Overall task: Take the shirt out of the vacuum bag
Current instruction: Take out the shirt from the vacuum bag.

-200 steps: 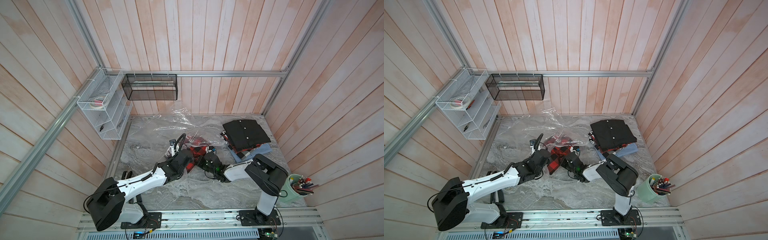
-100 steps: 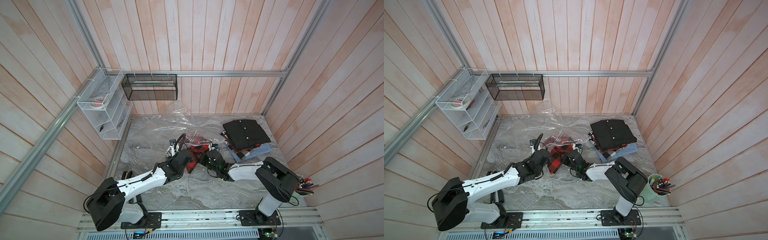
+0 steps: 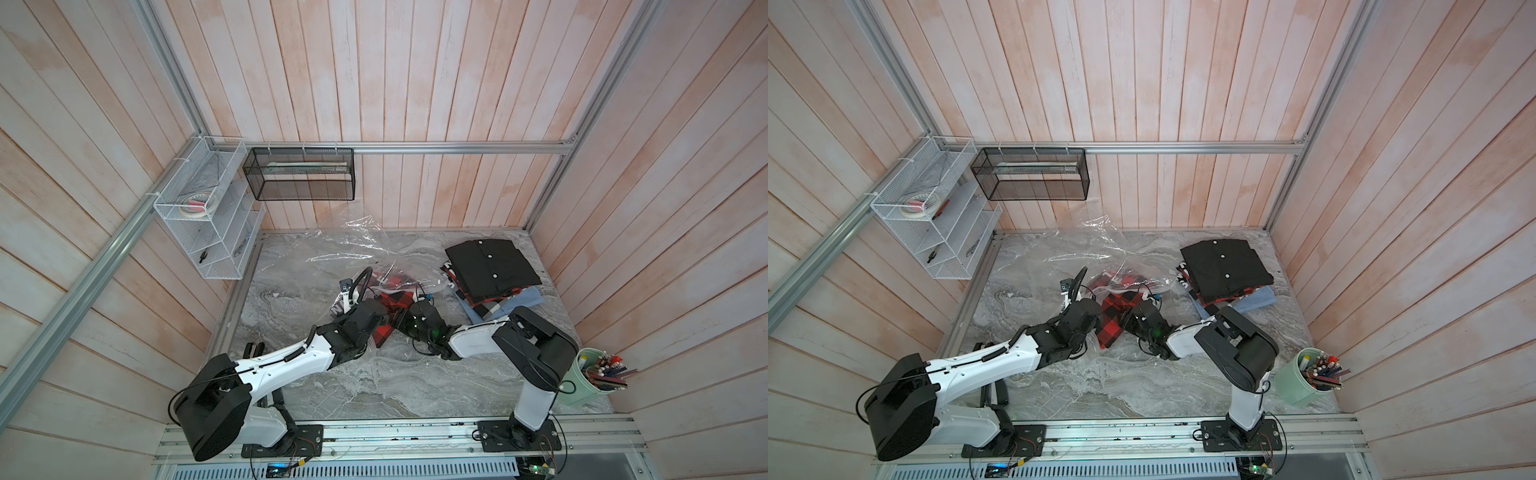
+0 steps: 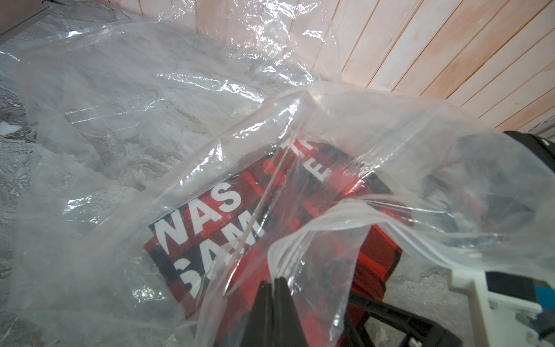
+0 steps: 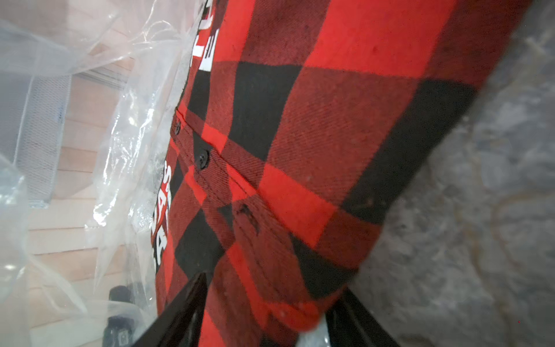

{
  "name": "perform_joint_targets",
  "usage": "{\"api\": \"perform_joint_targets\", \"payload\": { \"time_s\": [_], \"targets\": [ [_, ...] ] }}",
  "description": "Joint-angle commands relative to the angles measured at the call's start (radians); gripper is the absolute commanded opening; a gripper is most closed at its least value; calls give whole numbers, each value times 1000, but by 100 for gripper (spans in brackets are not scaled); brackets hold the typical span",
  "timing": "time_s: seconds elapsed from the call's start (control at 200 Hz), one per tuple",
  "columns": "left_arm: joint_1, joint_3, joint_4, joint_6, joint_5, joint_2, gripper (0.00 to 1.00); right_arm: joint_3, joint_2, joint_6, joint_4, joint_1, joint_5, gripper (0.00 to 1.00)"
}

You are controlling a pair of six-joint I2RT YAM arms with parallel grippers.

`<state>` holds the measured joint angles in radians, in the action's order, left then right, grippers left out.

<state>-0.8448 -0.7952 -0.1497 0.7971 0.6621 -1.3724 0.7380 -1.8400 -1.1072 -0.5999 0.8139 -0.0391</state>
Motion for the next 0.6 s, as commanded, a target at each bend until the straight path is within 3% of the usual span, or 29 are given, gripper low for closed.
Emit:
{"api": "perform_joint_targets", "payload": {
  "time_s": [0.0,0.27,0.445,0.595],
  "targets": [
    [-10,-39,-5,8,5,-22,0,35,-80,-24,40,-11,31,65],
    [-19,-59,-4,4,6,-38,0,112,-205,-48,-27,-19,45,63],
    [-20,-62,0,2,6,-40,0,151,-210,15,-112,-41,37,38],
    [-20,-57,4,1,3,-39,0,217,-232,50,-150,-77,78,25]
  ]
}}
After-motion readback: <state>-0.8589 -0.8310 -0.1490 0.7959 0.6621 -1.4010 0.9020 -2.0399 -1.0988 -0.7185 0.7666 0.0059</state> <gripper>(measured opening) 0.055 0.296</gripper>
